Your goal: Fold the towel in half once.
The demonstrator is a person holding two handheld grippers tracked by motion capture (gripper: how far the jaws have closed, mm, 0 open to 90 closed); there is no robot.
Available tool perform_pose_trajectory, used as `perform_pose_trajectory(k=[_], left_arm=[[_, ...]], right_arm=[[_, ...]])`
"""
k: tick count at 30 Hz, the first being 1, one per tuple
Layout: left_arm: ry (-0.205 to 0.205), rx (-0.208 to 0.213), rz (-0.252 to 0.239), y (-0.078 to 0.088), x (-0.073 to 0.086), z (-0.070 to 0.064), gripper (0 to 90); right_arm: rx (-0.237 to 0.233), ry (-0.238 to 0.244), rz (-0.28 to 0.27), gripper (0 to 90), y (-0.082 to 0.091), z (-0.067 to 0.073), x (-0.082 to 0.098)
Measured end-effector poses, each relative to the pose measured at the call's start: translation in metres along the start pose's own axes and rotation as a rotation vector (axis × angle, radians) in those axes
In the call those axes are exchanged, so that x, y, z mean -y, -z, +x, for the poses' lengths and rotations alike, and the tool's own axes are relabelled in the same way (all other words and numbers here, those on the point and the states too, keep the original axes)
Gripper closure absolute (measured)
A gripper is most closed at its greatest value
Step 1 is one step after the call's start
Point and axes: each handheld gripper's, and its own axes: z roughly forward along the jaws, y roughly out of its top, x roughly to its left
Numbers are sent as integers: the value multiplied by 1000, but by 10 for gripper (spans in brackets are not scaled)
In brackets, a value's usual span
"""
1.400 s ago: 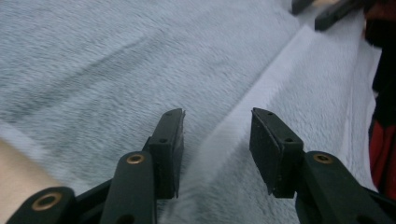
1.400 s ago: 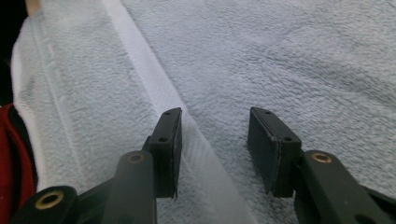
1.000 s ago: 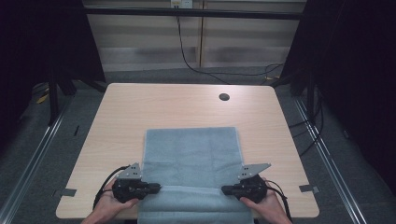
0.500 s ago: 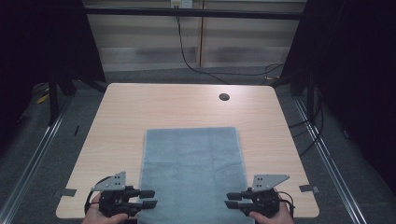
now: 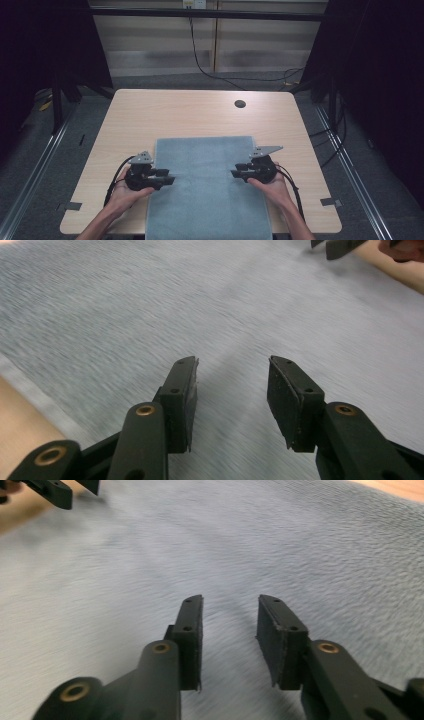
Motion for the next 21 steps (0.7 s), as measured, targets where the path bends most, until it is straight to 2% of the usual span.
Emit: perform_pose_trajectory(k=[2,3,7,8,10,11,13,14,17,19,20,21], left_arm=[[30,-34,26,-7,2,10,555],[34,-25,25,-7,4,12,557],[-6,-38,30,-5,8,6,568],[-13,-37,25,-5,10,4,567],[-1,-21,16,-2,15,-2,567],[-21,-18,20,0,19,-7,568],[-24,-10,29,5,24,-15,581],[-37,0,26,7,28,-19,581],[-40,6,45,12,33,-29,585],[1,28,65,17,34,-35,571],[8,48,71,19,36,-39,541],[-6,48,73,21,37,-41,529]], right_arm=[[27,-18,15,624,-8,-3,0],[30,-19,34,621,-11,-3,2],[35,-4,68,620,-9,5,6],[36,0,70,619,-8,8,7],[32,15,70,622,-3,15,13],[34,11,69,622,-1,19,16],[31,24,67,623,6,29,24],[25,25,63,623,8,33,27],[12,23,71,622,13,41,33],[0,22,84,620,16,46,35],[-8,34,94,617,17,49,35],[-20,45,109,614,18,50,35]])
